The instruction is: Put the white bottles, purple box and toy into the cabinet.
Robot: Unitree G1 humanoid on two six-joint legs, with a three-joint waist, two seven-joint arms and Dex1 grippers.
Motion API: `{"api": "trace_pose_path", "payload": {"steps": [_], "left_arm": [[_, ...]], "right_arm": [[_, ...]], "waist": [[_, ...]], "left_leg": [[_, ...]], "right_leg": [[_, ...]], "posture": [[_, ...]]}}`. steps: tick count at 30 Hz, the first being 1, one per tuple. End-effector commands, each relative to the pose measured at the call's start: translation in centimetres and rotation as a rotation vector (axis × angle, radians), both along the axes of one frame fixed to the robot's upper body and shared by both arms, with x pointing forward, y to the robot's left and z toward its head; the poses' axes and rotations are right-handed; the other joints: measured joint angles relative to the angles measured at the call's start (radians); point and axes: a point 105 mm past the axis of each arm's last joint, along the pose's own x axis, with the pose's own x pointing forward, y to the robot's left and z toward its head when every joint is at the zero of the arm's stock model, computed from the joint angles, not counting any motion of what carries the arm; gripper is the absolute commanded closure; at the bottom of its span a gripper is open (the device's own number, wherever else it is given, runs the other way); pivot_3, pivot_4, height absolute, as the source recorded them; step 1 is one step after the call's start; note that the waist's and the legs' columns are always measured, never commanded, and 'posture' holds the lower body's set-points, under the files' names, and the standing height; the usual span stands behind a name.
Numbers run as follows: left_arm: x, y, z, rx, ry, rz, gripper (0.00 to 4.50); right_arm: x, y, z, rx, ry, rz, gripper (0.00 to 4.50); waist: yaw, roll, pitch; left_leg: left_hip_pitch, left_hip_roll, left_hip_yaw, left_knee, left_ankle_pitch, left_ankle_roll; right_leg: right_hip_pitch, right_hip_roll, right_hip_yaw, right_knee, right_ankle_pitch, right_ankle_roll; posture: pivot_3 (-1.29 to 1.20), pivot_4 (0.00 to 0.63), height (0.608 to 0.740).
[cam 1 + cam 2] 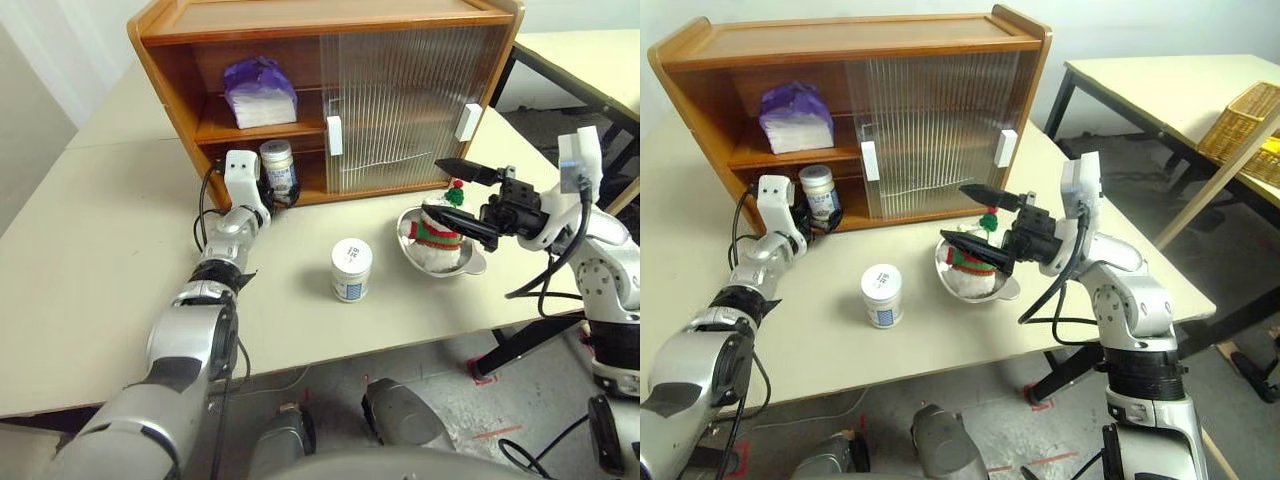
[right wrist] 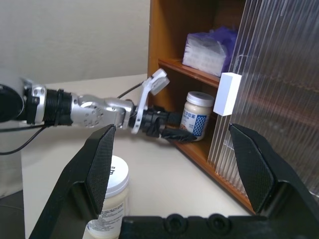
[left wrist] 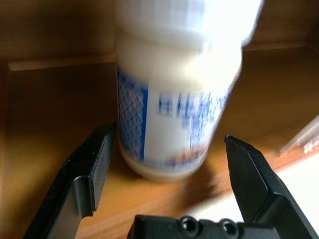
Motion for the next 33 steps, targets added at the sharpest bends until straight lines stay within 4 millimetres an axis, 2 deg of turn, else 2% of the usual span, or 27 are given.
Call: {"api": "trace_pose_path", "payload": {"steps": [1,4,12,13,17,21,33], "left_arm": [[-0.8,0.6,-0.1,-0.006,-0.001,-0.025,0.46],[-1.2,0.7,0.2,-0.010,-0.012,-0.031,1.32],[-2.0,1.8,1.0,0.001,-0.028,0.001,4.20],[-2.0,1.9,1.1,0.004,-0.030,0.007,4.46],[-1.5,2.0,1.9,0.017,-0.054,0.034,4.46],[-0.9,1.6,1.9,0.026,-0.043,0.034,4.46],[0.7,-0.1,1.9,0.042,-0.016,0.007,4.46]], "right_arm": [[0.2,0.5,-0.2,-0.018,-0.003,0.017,0.00],[0.2,0.6,-0.2,-0.020,-0.001,0.024,0.00],[0.3,0.8,-0.4,-0.026,0.001,0.036,0.00],[0.3,0.8,-0.4,-0.027,0.001,0.037,0.00],[0.3,0.8,-0.5,-0.028,0.000,0.037,0.00],[0.3,0.8,-0.5,-0.029,-0.002,0.036,0.00],[0.0,0.4,-0.3,-0.036,-0.010,0.025,0.00]], "waist": [[0.002,0.000,0.000],[0.009,0.000,0.000],[0.036,0.000,0.000],[0.040,0.000,0.000],[0.052,0.000,0.000],[0.061,0.000,0.000],[0.056,0.000,0.000]], "left_leg": [[0.000,0.000,0.000,0.000,0.000,0.000],[0.000,0.000,-0.001,0.000,0.001,-0.001],[0.000,0.001,-0.002,-0.002,-0.001,-0.008],[0.000,0.001,-0.002,-0.002,-0.001,-0.009],[0.000,0.002,-0.002,-0.003,-0.001,-0.011],[0.000,0.003,-0.003,-0.005,-0.002,-0.012],[-0.001,0.002,-0.002,-0.008,0.001,-0.007]], "right_leg": [[0.000,0.000,0.000,0.000,0.000,0.000],[0.001,0.000,0.000,0.000,0.000,-0.001],[-0.001,-0.001,0.000,0.000,0.002,-0.004],[-0.001,-0.001,0.000,0.000,0.003,-0.005],[-0.003,-0.003,0.003,0.000,0.007,-0.013],[-0.004,-0.008,0.002,0.000,0.009,-0.019],[-0.006,-0.009,0.001,0.000,0.008,-0.018]], "posture": [[-0.34,0.039,0.740],[-0.33,0.042,0.740],[-0.33,0.045,0.740],[-0.33,0.045,0.740],[-0.33,0.044,0.740],[-0.34,0.040,0.740],[-0.37,0.034,0.740]]}}
